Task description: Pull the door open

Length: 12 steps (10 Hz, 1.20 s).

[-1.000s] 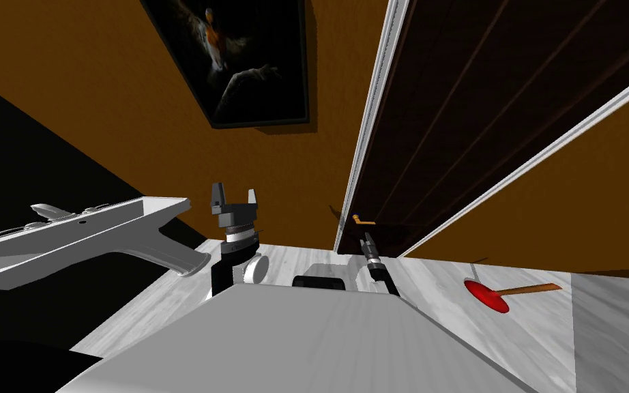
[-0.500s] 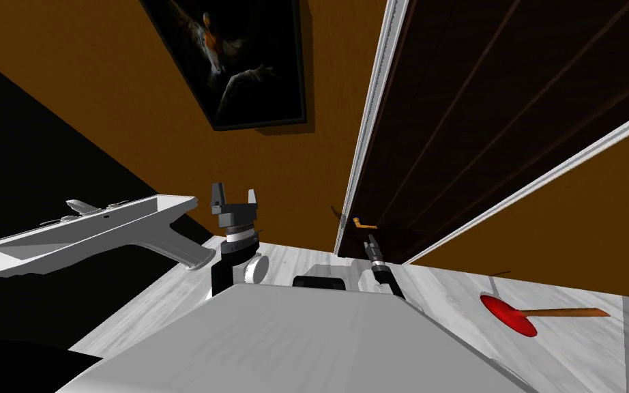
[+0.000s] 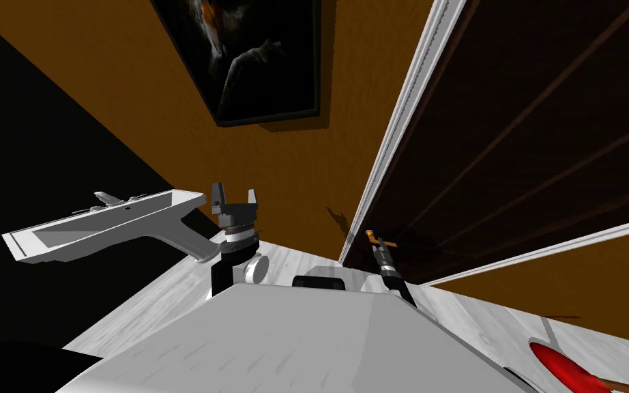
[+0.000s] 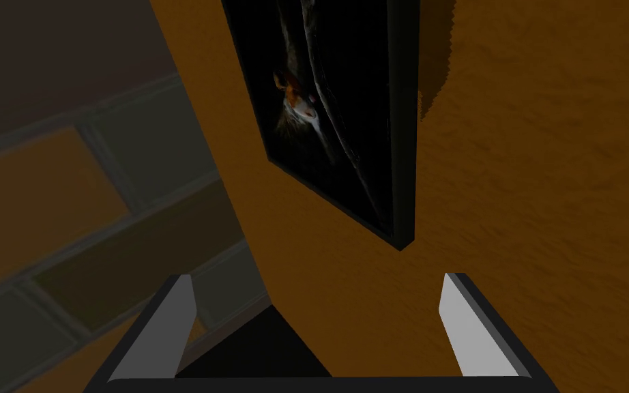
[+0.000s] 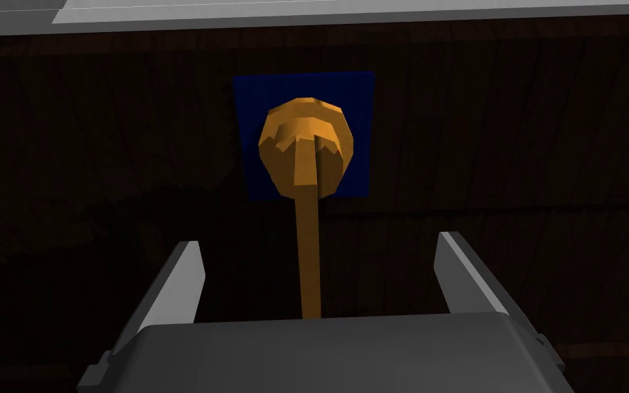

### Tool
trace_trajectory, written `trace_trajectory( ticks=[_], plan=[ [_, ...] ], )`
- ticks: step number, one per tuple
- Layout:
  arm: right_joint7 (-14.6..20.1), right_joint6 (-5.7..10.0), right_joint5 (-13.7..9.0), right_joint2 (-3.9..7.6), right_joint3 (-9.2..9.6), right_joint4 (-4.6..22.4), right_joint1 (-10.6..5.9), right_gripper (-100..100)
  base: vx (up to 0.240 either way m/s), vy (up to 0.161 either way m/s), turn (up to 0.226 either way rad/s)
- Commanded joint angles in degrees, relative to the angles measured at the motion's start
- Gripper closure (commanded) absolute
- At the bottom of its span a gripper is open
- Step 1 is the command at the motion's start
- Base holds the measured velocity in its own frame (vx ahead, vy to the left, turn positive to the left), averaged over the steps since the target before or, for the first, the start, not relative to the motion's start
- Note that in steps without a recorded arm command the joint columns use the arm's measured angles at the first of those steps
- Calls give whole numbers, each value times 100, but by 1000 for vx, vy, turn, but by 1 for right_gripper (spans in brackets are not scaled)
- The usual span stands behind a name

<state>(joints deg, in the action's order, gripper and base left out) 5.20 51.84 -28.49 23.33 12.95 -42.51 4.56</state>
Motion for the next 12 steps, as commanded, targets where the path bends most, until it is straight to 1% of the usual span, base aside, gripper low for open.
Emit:
trace_trajectory(
  ticks=[1, 2, 3, 8, 9, 10, 12],
  plan=[
    [76, 48, -35, 57, -78, 45, 43, -100, 212, -13, 116],
    [88, 71, -17, 57, -39, 92, 14, -100, 97, -10, 20],
    [88, 71, -17, 57, -39, 92, 14, 100, -13, 0, -15],
    [88, 71, -17, 57, -39, 92, 14, 100, -19, 2, -1],
    [177, 164, 0, 138, 63, 98, 88, 100, -120, -19, 148],
    [202, 193, 5, 162, 90, 97, 107, 100, -189, -55, 147],
    [316, 329, 25, 271, 213, 94, 193, 100, -194, -53, 130]
  ],
)
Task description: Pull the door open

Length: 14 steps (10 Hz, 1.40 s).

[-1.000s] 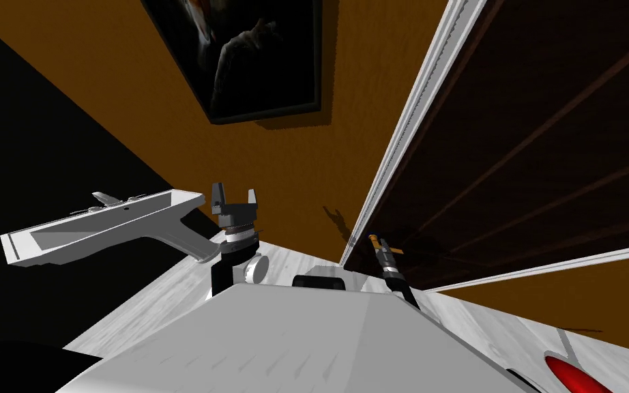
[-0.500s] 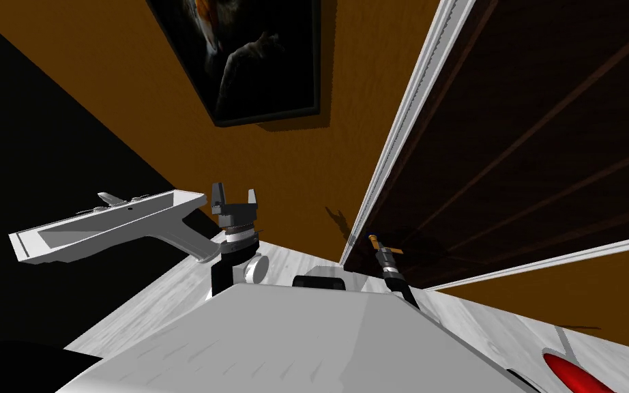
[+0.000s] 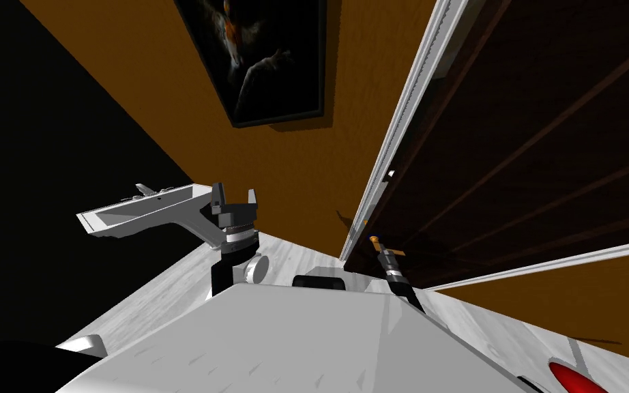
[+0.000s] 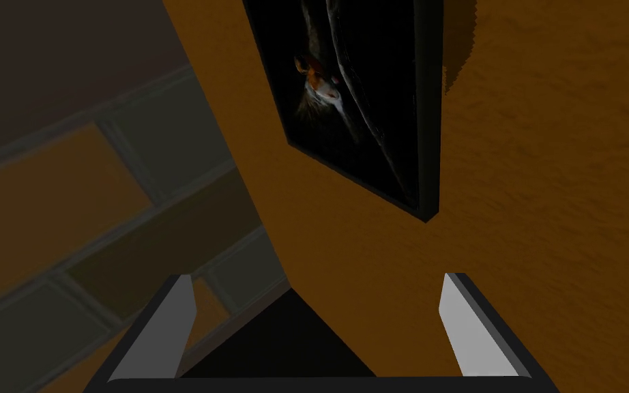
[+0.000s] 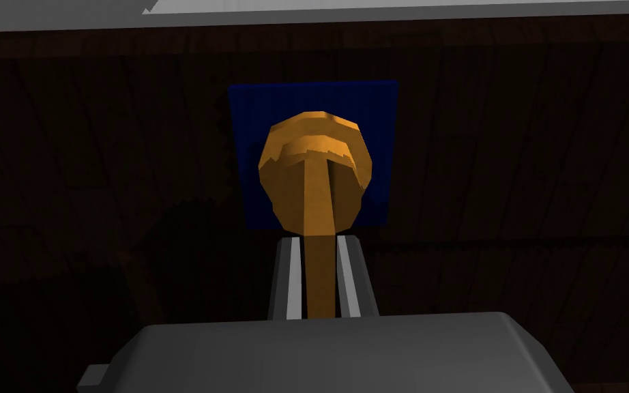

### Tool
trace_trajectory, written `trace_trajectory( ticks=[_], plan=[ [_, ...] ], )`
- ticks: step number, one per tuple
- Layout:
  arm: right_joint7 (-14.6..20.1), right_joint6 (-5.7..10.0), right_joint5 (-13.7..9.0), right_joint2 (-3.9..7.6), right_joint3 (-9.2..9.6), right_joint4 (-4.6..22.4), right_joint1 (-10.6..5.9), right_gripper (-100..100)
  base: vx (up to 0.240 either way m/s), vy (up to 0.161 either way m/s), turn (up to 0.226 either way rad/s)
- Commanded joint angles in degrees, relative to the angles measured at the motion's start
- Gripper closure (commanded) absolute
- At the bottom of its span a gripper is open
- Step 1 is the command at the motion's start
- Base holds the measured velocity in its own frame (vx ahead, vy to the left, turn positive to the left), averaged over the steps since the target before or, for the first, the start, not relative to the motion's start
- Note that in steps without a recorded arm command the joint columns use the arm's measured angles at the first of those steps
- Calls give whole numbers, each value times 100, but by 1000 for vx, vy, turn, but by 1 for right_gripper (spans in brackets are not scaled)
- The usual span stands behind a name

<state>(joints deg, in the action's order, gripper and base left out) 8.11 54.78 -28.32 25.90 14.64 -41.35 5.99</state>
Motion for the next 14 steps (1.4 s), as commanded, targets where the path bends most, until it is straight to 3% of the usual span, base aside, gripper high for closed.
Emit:
trace_trajectory(
  ticks=[1, 5, 6, 14],
  plan=[
    [87, 110, 19, 74, 112, -23, 97, 100, -214, -40, 137],
    [353, 424, 66, 327, 399, -29, 298, 100, -235, -80, 174],
    [311, 359, 66, 279, 371, -16, 259, 100, -90, -28, 37],
    [644, 1144, -48, 652, 873, 172, 635, 100, -218, -59, 174]
  ],
)
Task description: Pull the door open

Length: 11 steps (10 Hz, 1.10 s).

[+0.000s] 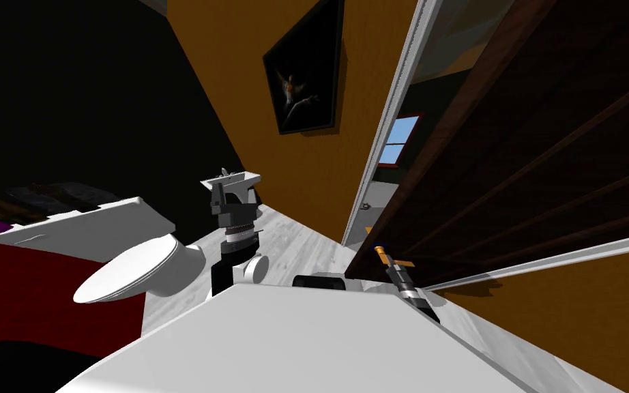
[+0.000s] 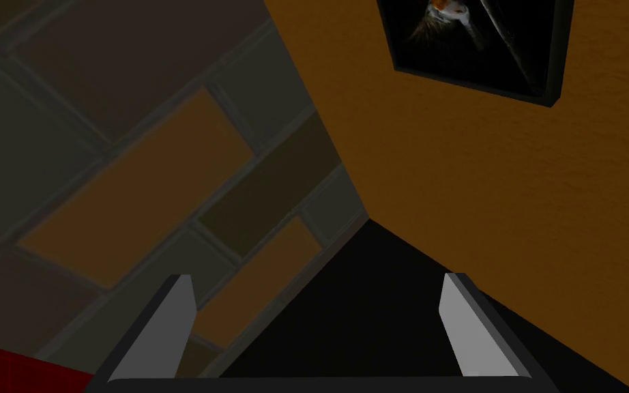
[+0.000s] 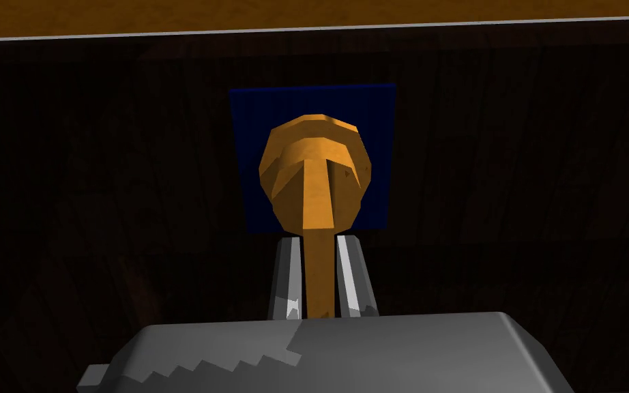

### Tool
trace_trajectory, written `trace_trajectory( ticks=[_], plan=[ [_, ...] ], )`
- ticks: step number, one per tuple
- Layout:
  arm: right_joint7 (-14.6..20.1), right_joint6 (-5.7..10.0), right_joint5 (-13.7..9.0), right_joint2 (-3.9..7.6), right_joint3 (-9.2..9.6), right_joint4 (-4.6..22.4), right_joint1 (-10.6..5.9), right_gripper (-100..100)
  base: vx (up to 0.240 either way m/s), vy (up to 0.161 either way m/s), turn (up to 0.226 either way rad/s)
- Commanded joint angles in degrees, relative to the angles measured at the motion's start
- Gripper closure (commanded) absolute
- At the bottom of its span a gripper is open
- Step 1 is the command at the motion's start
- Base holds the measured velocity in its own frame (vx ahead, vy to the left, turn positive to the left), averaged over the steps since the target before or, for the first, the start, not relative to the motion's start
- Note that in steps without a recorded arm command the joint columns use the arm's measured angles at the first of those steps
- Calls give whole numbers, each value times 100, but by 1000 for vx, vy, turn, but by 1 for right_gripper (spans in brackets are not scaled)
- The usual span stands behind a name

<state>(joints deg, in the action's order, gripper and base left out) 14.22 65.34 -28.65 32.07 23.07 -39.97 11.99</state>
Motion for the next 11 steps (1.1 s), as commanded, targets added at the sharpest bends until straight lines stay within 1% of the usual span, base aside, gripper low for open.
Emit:
trace_trajectory(
  ticks=[1, 2, 3, 4, 5, 11],
  plan=[
    [62, 160, -26, 70, 74, 51, 68, 100, -222, -44, 136],
    [45, 95, -9, 27, 57, 80, 11, 100, -100, -19, 22],
    [90, 239, -30, 52, 139, 159, 68, 100, -151, -33, 193],
    [98, 271, -37, 60, 155, 174, 78, 100, -201, -60, 189],
    [116, 340, -51, 78, 188, 206, 100, 100, -190, -83, 165],
    [241, 816, -151, 197, 417, 430, 252, 100, -209, -68, 177]
  ],
)
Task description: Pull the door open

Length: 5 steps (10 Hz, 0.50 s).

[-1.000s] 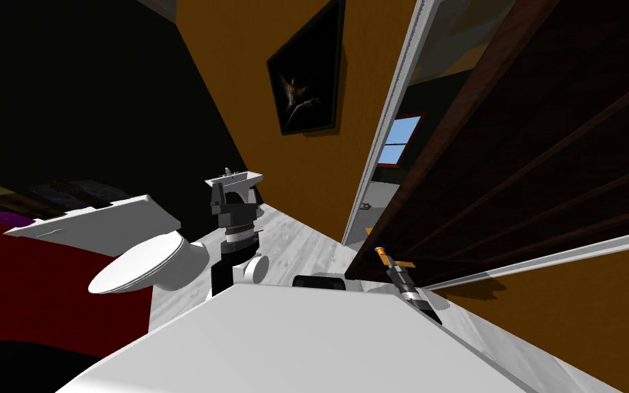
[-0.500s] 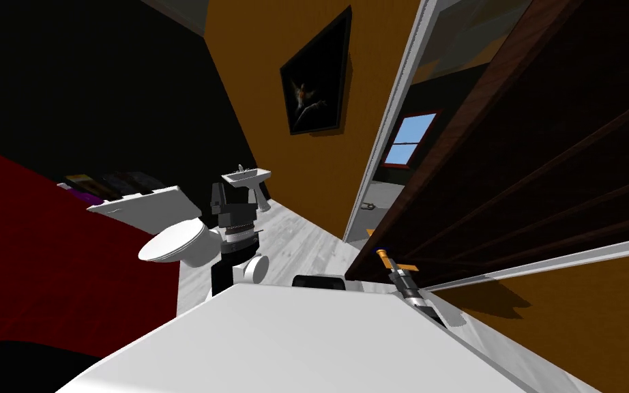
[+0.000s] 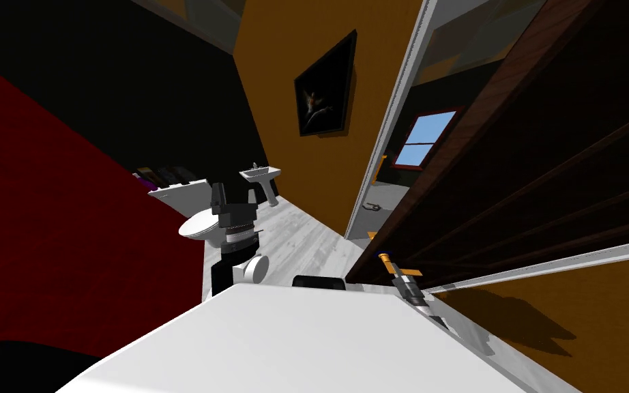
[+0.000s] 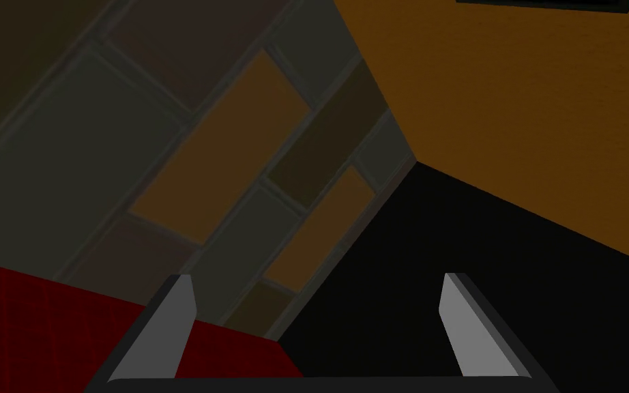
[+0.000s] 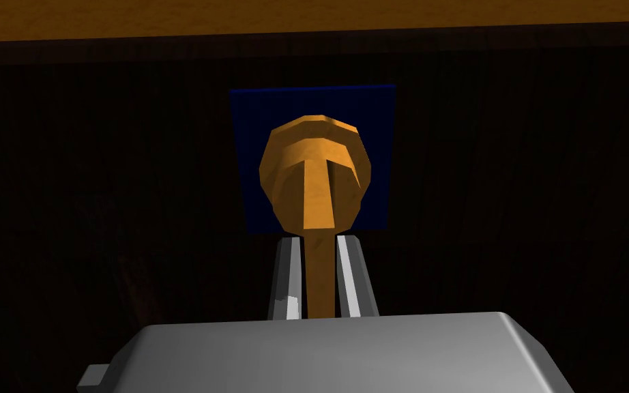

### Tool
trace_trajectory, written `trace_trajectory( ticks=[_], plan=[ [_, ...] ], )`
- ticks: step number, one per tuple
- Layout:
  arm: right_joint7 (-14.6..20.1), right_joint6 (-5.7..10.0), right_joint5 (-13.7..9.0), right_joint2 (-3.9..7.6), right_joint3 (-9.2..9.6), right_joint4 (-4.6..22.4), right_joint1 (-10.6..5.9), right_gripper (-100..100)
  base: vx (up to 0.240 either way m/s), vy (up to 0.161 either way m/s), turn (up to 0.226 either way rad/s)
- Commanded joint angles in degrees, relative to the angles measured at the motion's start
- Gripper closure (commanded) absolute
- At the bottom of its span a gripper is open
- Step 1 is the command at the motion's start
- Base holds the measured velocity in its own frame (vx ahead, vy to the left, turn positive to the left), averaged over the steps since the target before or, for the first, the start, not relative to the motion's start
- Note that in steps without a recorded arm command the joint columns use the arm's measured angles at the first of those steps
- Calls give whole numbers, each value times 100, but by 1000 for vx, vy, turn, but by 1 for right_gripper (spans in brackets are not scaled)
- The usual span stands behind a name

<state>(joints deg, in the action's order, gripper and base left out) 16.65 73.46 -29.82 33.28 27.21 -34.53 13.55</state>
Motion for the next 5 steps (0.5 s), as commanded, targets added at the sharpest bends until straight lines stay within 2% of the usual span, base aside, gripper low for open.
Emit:
trace_trajectory(
  ticks=[1, 2, 3, 5],
  plan=[
    [12, 53, -45, 88, 26, -91, 112, 100, -215, -53, 157],
    [20, 50, -18, 33, 31, -12, 40, 100, -93, -22, 28],
    [2, -67, 66, -37, -65, 3, -48, 100, -173, -18, 112],
    [-24, -219, 171, -125, -214, 32, -185, 100, -231, -67, 170]
  ],
)
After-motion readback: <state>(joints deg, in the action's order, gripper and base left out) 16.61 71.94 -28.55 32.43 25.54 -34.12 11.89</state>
